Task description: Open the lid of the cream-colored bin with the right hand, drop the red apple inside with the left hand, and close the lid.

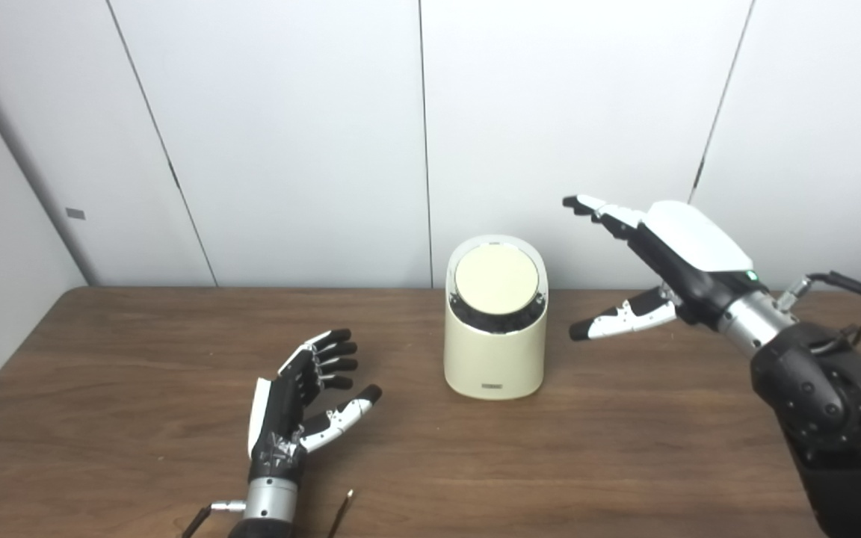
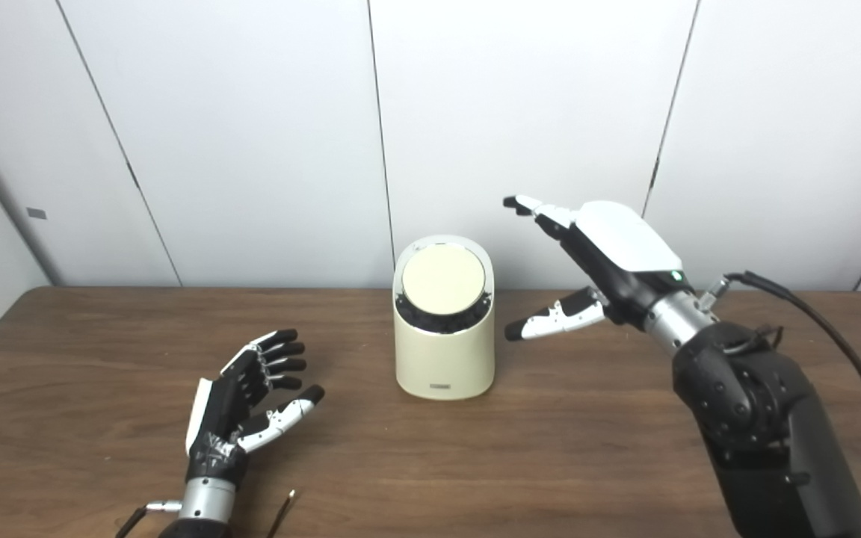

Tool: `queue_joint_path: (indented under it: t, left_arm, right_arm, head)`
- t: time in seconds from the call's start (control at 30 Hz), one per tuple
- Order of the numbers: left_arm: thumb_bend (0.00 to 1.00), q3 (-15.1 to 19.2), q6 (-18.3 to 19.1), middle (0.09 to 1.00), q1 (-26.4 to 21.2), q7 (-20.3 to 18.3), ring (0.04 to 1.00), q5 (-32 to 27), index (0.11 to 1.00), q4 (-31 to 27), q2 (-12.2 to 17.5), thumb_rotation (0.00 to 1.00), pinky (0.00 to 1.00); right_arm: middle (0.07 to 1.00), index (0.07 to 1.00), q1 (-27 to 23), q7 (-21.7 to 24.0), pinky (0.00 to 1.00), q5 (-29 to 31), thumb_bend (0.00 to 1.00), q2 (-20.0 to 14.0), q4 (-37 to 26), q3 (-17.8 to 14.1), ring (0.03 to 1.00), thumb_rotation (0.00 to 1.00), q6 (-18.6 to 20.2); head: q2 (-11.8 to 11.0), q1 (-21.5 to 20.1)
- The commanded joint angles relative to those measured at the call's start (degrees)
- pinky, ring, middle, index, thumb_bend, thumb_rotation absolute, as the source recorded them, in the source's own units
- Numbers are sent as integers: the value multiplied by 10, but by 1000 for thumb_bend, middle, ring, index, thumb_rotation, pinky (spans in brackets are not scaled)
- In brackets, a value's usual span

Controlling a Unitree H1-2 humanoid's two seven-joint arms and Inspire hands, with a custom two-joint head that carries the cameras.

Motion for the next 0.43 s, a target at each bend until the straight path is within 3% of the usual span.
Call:
queue_joint_path:
  t: [0.0, 0.17, 0.4]
  left_arm:
    - [646, -3, -8, 727, 17, 0, 681, -5, 762, 8, -4, 20, 603]
    - [644, -3, -14, 724, 16, -5, 679, -12, 761, 12, 1, 11, 601]
    - [647, -2, -11, 727, 16, -10, 682, -18, 761, 8, 4, 11, 594]
  right_arm:
    - [921, 936, 0, -26, 781, 37, 792, -2, -2, -17, 900, 292, 0]
    - [922, 940, 49, -50, 690, 78, 826, 4, 19, -20, 854, 296, -5]
    - [907, 927, 100, -116, 714, 139, 821, 36, 66, -30, 855, 233, -39]
  head:
    - [1, -1]
    - [-1, -5]
    - [-2, -9]
